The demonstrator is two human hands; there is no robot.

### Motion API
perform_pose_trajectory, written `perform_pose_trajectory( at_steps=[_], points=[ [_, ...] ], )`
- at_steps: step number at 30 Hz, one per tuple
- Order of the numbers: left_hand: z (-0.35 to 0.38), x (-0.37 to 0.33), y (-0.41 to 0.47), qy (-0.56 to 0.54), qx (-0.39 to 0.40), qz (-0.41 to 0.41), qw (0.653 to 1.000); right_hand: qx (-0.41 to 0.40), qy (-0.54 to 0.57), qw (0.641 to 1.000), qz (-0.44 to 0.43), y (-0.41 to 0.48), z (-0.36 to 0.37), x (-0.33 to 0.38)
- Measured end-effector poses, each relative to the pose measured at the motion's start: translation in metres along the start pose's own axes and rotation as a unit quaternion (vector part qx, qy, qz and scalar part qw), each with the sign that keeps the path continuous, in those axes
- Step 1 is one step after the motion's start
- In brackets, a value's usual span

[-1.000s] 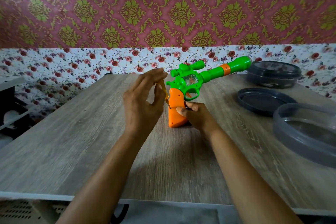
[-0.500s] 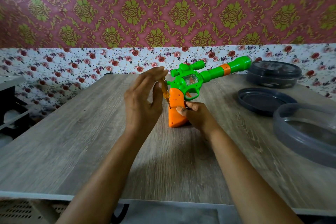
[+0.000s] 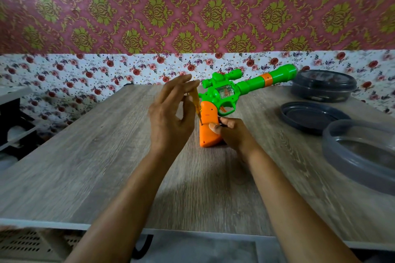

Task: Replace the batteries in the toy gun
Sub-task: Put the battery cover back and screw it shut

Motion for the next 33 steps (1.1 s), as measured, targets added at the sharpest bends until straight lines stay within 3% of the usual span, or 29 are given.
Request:
perform_pose_trajectory(
  at_steps=[33],
  points=[
    [0.0030,0.0053,-0.0022,0.027,0.017,-0.009,0.999,0.002,0.008,1.000,-0.003,0.0022,0.0007,-0.0015]
  ],
)
Point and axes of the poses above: each hand's wrist, its own y-axis towards the middle knuckle, its own z-axis out of the palm, x = y × z, the point moved 8 cm from there along y, towards the middle knuckle, and after that the axes turned 9 degrees about -x, right-handed, at the moved point
